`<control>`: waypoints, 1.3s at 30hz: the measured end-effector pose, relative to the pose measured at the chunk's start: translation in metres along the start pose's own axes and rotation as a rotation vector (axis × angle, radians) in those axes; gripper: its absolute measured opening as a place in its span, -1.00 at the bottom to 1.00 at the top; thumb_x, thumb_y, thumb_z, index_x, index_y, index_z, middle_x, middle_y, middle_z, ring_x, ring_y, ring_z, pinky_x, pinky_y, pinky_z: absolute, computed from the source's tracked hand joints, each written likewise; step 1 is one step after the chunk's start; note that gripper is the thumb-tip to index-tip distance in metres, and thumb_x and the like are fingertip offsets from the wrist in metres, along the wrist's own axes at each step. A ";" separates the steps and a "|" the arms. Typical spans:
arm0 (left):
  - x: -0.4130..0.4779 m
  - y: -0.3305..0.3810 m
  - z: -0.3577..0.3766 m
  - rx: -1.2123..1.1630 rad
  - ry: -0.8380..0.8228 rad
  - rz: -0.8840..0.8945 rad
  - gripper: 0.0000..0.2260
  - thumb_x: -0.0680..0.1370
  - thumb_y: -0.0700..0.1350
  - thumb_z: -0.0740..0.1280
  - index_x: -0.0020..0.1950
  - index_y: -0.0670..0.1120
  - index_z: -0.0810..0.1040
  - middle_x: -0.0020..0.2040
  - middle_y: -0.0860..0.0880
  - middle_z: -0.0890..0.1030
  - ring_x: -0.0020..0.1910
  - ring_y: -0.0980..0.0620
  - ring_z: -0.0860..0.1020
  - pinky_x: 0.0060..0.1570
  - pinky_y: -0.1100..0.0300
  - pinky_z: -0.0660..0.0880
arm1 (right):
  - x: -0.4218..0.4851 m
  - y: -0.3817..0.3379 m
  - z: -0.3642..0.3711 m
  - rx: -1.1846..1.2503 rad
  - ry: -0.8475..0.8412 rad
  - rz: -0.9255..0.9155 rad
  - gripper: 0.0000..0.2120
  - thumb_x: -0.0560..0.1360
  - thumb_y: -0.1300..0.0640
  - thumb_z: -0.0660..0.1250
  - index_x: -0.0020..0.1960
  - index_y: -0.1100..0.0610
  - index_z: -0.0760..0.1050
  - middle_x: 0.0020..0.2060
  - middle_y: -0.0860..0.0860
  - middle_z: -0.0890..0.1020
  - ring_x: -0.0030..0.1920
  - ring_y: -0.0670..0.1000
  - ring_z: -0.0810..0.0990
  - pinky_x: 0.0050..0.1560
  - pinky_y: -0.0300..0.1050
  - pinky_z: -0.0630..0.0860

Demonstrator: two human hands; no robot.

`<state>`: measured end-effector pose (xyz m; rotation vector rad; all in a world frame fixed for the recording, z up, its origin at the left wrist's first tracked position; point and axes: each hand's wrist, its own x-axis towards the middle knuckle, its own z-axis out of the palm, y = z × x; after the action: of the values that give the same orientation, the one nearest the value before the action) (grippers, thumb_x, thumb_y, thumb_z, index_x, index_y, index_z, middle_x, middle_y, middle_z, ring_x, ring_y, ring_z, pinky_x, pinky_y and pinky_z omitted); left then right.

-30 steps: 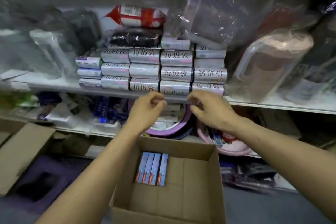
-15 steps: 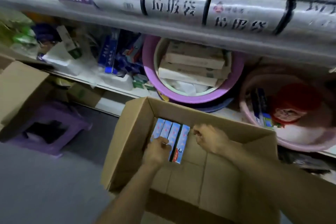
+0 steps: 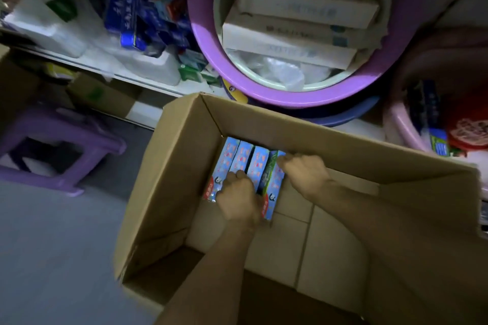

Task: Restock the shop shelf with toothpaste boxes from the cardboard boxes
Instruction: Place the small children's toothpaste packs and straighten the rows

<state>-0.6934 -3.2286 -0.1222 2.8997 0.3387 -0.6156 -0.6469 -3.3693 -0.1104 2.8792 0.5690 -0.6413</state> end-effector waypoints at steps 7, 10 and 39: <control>0.004 0.001 -0.001 0.048 -0.051 0.010 -0.58 0.43 0.11 0.40 0.15 -0.13 0.49 0.14 -0.07 0.45 0.10 -0.06 0.53 -0.16 0.12 0.45 | -0.005 0.008 0.005 -0.120 -0.020 -0.089 -0.73 0.58 0.27 0.14 0.24 0.14 0.47 0.19 0.09 0.54 0.11 0.15 0.57 -0.22 -0.10 0.33; 0.006 -0.005 -0.008 -0.104 -0.058 -0.035 -0.55 0.40 0.14 0.39 0.13 -0.14 0.52 0.17 -0.07 0.45 0.15 -0.09 0.50 -0.06 0.08 0.47 | -0.014 0.011 0.003 -0.078 0.064 -0.088 -0.79 0.22 0.14 0.58 -0.17 0.07 0.65 -0.07 0.07 0.61 -0.16 0.10 0.61 -0.44 -0.19 0.24; -0.191 0.015 -0.370 -1.147 -0.029 0.332 -0.91 0.55 -0.17 0.34 -0.08 -0.12 0.64 -0.24 -0.15 0.67 -0.37 -0.02 0.61 -0.48 0.23 0.48 | -0.292 0.081 -0.322 0.613 0.586 0.221 -0.85 0.48 0.20 0.29 -0.18 -0.02 0.41 -0.19 -0.06 0.56 -0.12 0.04 0.51 -0.07 0.00 0.49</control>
<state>-0.7184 -3.2051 0.2928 1.7769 0.1194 -0.2525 -0.7376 -3.4724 0.3100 3.6487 0.0954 0.1122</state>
